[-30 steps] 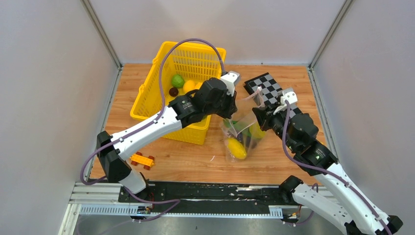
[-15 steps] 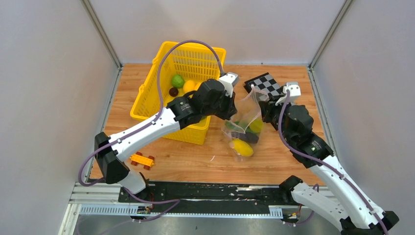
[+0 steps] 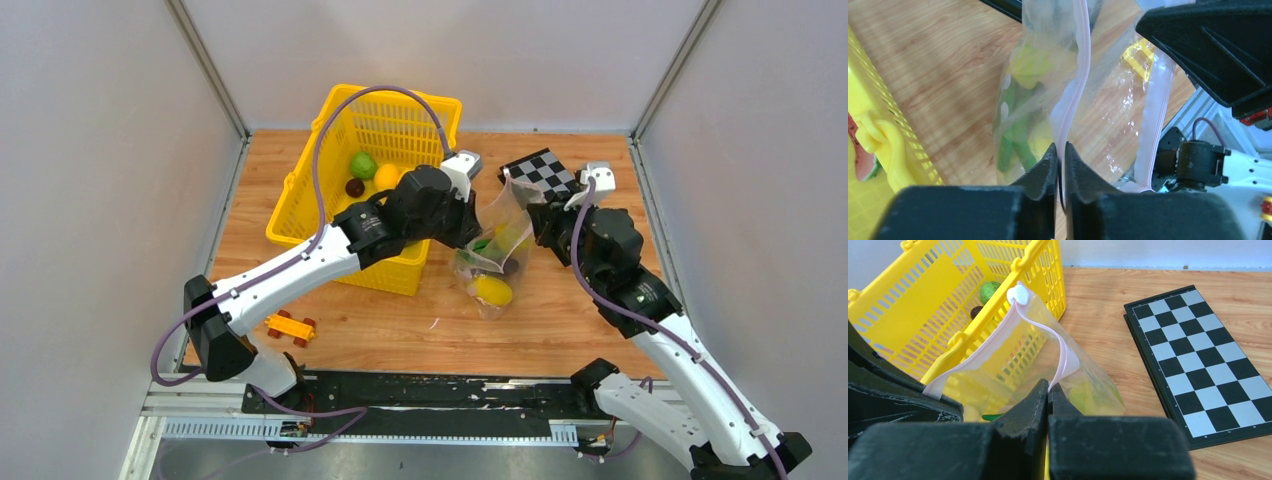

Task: Place the food in the zip-top bag and seal the zipper
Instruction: Adjust the zipper food storage bag at the center of the board, then pick up the fake fruit from the bin.

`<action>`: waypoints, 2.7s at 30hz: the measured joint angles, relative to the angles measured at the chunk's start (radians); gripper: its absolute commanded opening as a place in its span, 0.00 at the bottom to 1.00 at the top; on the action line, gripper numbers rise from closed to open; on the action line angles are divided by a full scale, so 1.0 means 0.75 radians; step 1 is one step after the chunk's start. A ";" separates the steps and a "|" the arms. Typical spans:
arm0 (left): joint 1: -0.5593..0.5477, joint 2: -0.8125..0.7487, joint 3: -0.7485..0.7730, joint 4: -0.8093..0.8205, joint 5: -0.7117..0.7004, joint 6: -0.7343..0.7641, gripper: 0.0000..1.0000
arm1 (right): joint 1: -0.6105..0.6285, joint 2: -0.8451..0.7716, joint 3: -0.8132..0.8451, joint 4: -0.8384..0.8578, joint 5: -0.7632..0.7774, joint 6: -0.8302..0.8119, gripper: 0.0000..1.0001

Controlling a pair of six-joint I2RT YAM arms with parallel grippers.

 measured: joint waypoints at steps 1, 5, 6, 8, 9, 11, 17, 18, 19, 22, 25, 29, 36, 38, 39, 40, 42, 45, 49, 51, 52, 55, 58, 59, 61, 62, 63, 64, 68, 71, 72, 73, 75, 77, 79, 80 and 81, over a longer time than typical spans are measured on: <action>0.000 0.000 0.000 -0.001 -0.005 0.007 0.34 | 0.000 -0.002 0.000 -0.001 -0.003 0.003 0.00; 0.000 0.001 0.004 -0.022 -0.040 0.030 0.59 | 0.000 -0.021 -0.001 -0.001 -0.025 0.028 0.00; 0.000 0.004 0.017 -0.047 -0.050 0.033 0.62 | 0.000 -0.024 -0.001 -0.001 -0.032 0.032 0.00; 0.001 0.012 0.051 -0.082 -0.066 0.048 0.74 | 0.000 -0.031 -0.002 -0.001 -0.040 0.045 0.00; 0.001 0.014 0.068 -0.093 -0.075 0.061 0.76 | 0.000 -0.034 -0.005 0.000 -0.044 0.054 0.00; 0.000 0.014 0.097 -0.108 -0.090 0.081 0.78 | 0.000 -0.041 -0.021 0.001 -0.046 0.072 0.00; 0.007 0.010 0.150 -0.134 -0.136 0.130 0.90 | -0.001 -0.064 -0.066 0.000 -0.042 0.119 0.00; 0.009 0.003 0.150 -0.144 -0.151 0.137 0.91 | -0.001 -0.066 -0.066 0.001 -0.037 0.122 0.00; 0.011 -0.005 0.150 -0.157 -0.161 0.143 0.93 | -0.001 -0.069 -0.066 0.000 -0.032 0.125 0.00; 0.024 -0.041 0.142 -0.180 -0.202 0.159 0.96 | -0.001 -0.074 -0.066 0.000 -0.019 0.130 0.00; 0.059 -0.100 0.116 -0.192 -0.228 0.166 0.99 | -0.001 -0.075 -0.066 0.001 -0.017 0.135 0.00; 0.166 -0.169 0.071 -0.195 -0.257 0.174 1.00 | -0.001 -0.075 -0.066 0.001 -0.022 0.139 0.00; 0.332 -0.184 0.015 -0.201 -0.277 0.178 1.00 | -0.001 -0.075 -0.066 0.001 -0.035 0.139 0.00; 0.387 -0.180 0.002 -0.204 -0.273 0.178 1.00 | -0.001 -0.075 -0.066 0.001 -0.037 0.139 0.00; 0.413 -0.174 0.001 -0.204 -0.273 0.177 1.00 | -0.001 -0.074 -0.066 0.001 -0.039 0.139 0.00; 0.450 -0.163 0.001 -0.202 -0.270 0.178 1.00 | -0.001 -0.074 -0.067 0.001 -0.041 0.139 0.00; 0.506 -0.129 0.001 -0.196 -0.270 0.177 1.00 | -0.001 -0.074 -0.067 0.001 -0.046 0.139 0.00; 0.582 -0.035 -0.006 -0.156 -0.275 0.169 1.00 | -0.001 -0.072 -0.067 0.001 -0.051 0.139 0.00; 0.646 0.149 -0.025 -0.041 -0.309 0.157 1.00 | -0.001 -0.067 -0.067 0.002 -0.061 0.139 0.00; 0.656 0.251 -0.023 0.020 -0.340 0.155 1.00 | -0.001 -0.063 -0.067 0.002 -0.068 0.140 0.00; 0.659 0.320 -0.012 0.045 -0.359 0.151 1.00 | -0.001 -0.060 -0.067 0.002 -0.070 0.140 0.00; 0.662 0.510 0.047 0.091 -0.395 0.140 1.00 | -0.001 -0.053 -0.067 0.001 -0.079 0.140 0.00; 0.670 0.661 0.103 0.132 -0.414 0.131 0.98 | -0.001 -0.052 -0.067 0.000 -0.082 0.140 0.00; 0.672 0.692 0.122 0.135 -0.419 0.130 0.97 | -0.001 -0.050 -0.067 0.000 -0.082 0.140 0.00; 0.678 0.754 0.179 0.139 -0.419 0.130 0.97 | -0.001 -0.039 -0.065 -0.002 -0.082 0.140 0.00; 0.680 0.768 0.192 0.152 -0.411 0.131 0.97 | -0.001 -0.033 -0.064 -0.003 -0.083 0.140 0.00; 0.683 0.769 0.188 0.170 -0.399 0.132 0.97 | -0.001 -0.024 -0.061 -0.006 -0.083 0.139 0.00; 0.686 0.762 0.170 0.203 -0.386 0.133 0.97 | -0.001 -0.012 -0.058 -0.010 -0.082 0.139 0.00; 0.705 0.734 0.083 0.299 -0.305 0.130 0.96 | -0.001 0.031 -0.048 -0.022 -0.083 0.139 0.00; 0.724 0.737 0.080 0.309 -0.264 0.124 0.95 | -0.001 0.071 -0.026 -0.028 -0.094 0.139 0.00; 0.730 0.737 0.080 0.317 -0.247 0.122 0.96 | -0.001 0.083 -0.019 -0.028 -0.099 0.139 0.00; 0.733 0.737 0.080 0.330 -0.229 0.119 0.96 | 0.000 0.093 -0.015 -0.028 -0.103 0.140 0.00; 0.737 0.739 0.080 0.358 -0.204 0.110 0.96 | -0.001 0.107 -0.009 -0.029 -0.103 0.140 0.00; 0.742 0.753 0.095 0.370 -0.181 0.105 0.96 | -0.001 0.122 0.000 -0.030 -0.103 0.141 0.00; 0.742 0.790 0.137 0.371 -0.161 0.101 0.95 | -0.001 0.138 0.011 -0.031 -0.103 0.146 0.00; 0.742 0.806 0.151 0.374 -0.151 0.101 0.94 | -0.001 0.144 0.015 -0.031 -0.103 0.150 0.00; 0.742 0.817 0.156 0.379 -0.144 0.100 0.93 | -0.001 0.146 0.017 -0.031 -0.103 0.152 0.00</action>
